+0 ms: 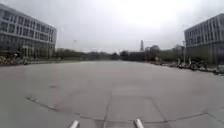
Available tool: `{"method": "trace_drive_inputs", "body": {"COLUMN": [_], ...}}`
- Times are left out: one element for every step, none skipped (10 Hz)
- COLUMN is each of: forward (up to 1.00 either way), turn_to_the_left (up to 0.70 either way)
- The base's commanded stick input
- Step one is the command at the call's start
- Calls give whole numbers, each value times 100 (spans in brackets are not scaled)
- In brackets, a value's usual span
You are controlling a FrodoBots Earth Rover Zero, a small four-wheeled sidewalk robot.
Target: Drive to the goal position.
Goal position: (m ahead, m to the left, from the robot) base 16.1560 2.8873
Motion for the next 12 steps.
{"method": "trace_drive_inputs", "body": {"forward": [100,100,100,100,100,100,100,100,100,100,100,100], "turn_to_the_left": [-9,0,0,0,0,0,0,0,0,0,0,0]}}
